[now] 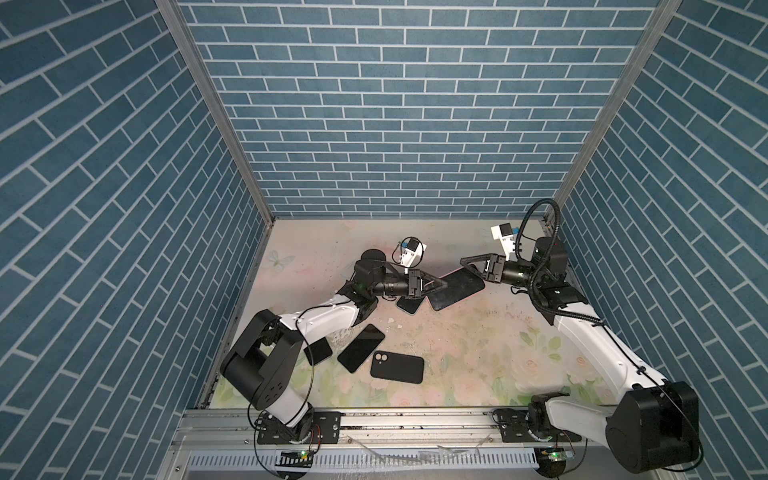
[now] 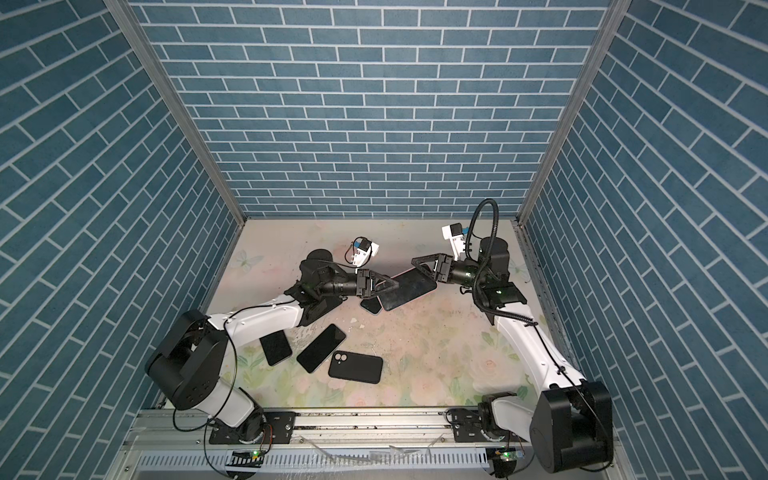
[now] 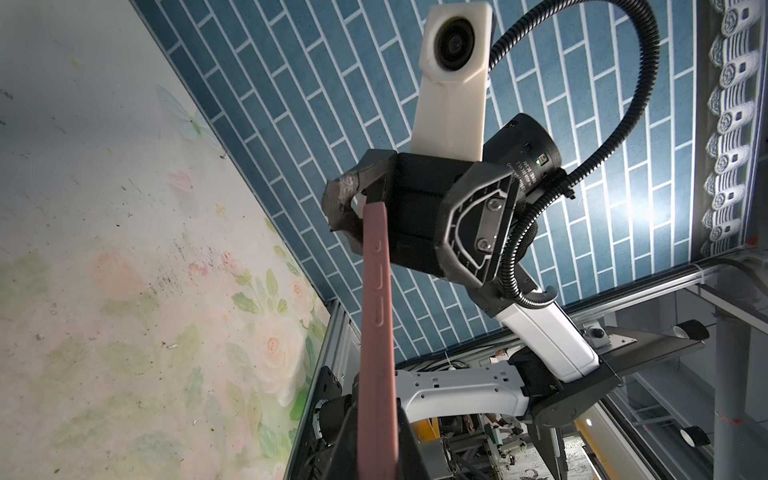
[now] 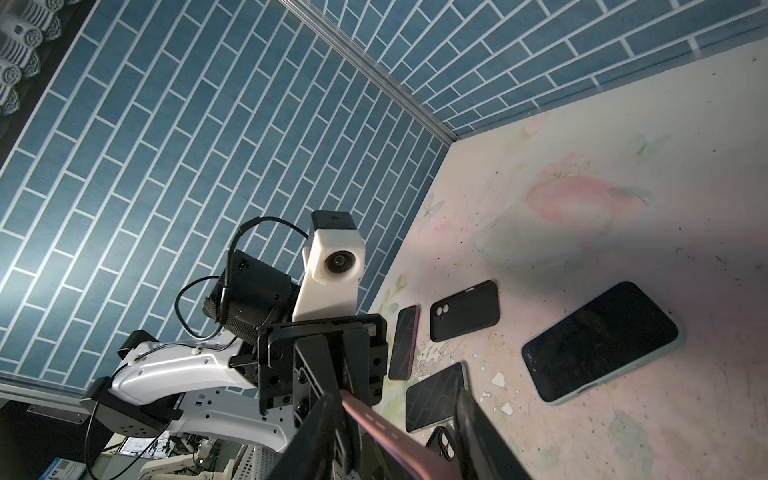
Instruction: Put the phone into the phone case
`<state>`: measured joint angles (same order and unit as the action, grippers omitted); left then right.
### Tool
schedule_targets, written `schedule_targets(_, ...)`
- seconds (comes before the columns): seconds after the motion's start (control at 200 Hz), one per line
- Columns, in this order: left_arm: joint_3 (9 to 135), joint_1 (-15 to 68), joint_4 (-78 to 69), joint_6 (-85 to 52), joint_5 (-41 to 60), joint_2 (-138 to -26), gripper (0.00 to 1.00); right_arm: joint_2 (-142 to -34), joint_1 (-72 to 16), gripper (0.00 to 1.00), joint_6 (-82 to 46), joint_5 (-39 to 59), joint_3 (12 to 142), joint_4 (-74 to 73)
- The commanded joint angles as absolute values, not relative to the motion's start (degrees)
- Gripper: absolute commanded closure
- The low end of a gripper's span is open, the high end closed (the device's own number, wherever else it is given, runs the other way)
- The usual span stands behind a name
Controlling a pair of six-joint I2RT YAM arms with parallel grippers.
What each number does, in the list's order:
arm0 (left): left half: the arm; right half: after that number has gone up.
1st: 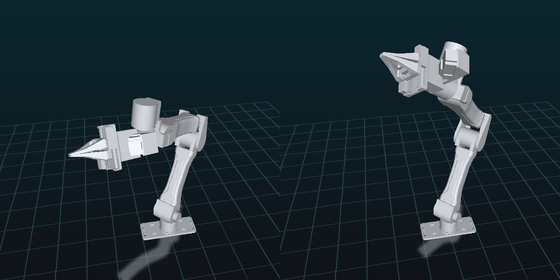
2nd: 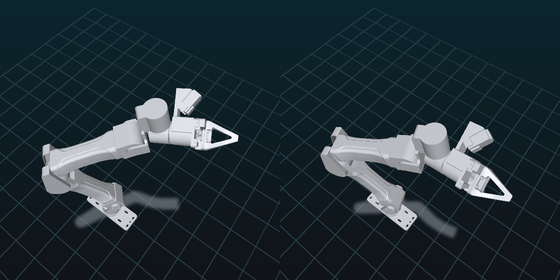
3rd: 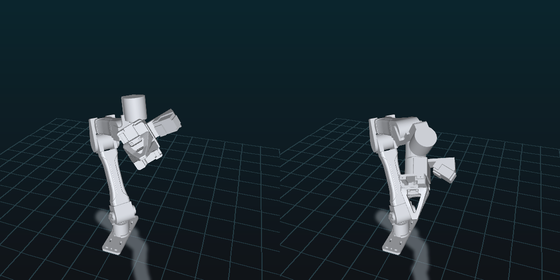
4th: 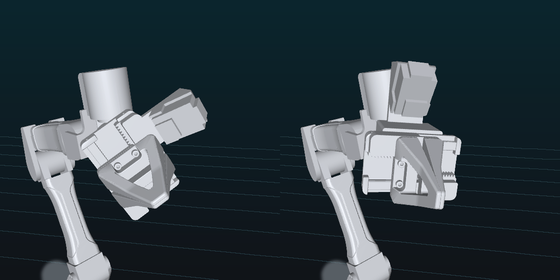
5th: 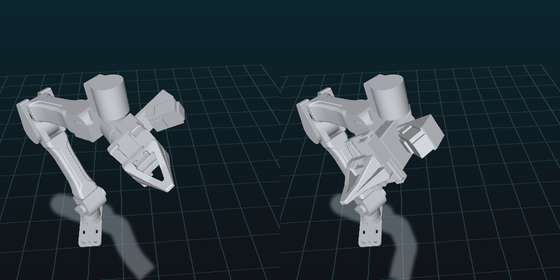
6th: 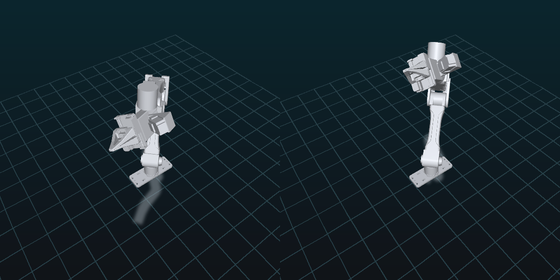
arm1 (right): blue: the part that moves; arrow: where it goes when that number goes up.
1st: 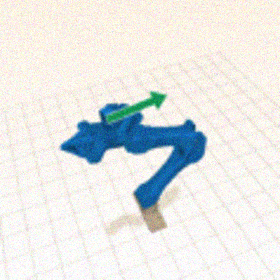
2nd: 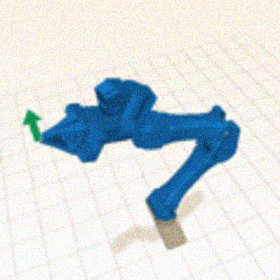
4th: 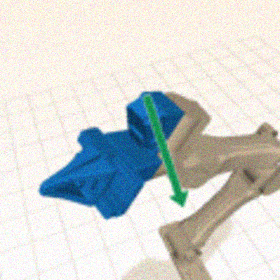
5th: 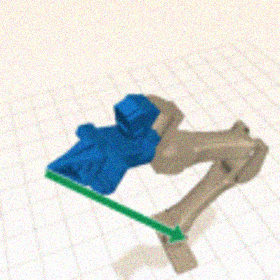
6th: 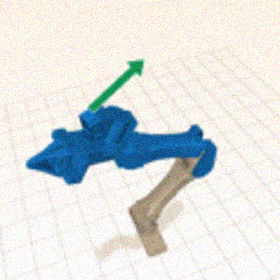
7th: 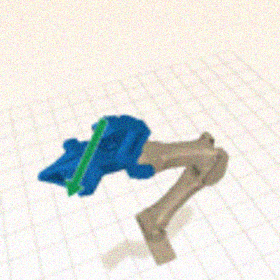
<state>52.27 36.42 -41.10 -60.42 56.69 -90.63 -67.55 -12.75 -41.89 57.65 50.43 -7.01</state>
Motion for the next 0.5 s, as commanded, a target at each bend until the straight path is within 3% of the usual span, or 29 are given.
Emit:
schedule_targets(0.0,53.66,36.47,-38.54,-57.58,55.68,-89.75,0.94,-64.76,-12.84,0.54,-38.23,59.98,52.90,-1.62)
schedule_targets(0.295,54.01,36.47,-36.74,-56.87,55.44,-89.42,0.94,-62.22,-12.74,0.87,-38.03,58.42,50.02,-1.37)
schedule_targets(0.495,54.23,36.50,-35.34,-56.20,55.38,-88.53,0.94,-61.34,-12.74,1.00,-36.02,54.98,49.56,-0.55)
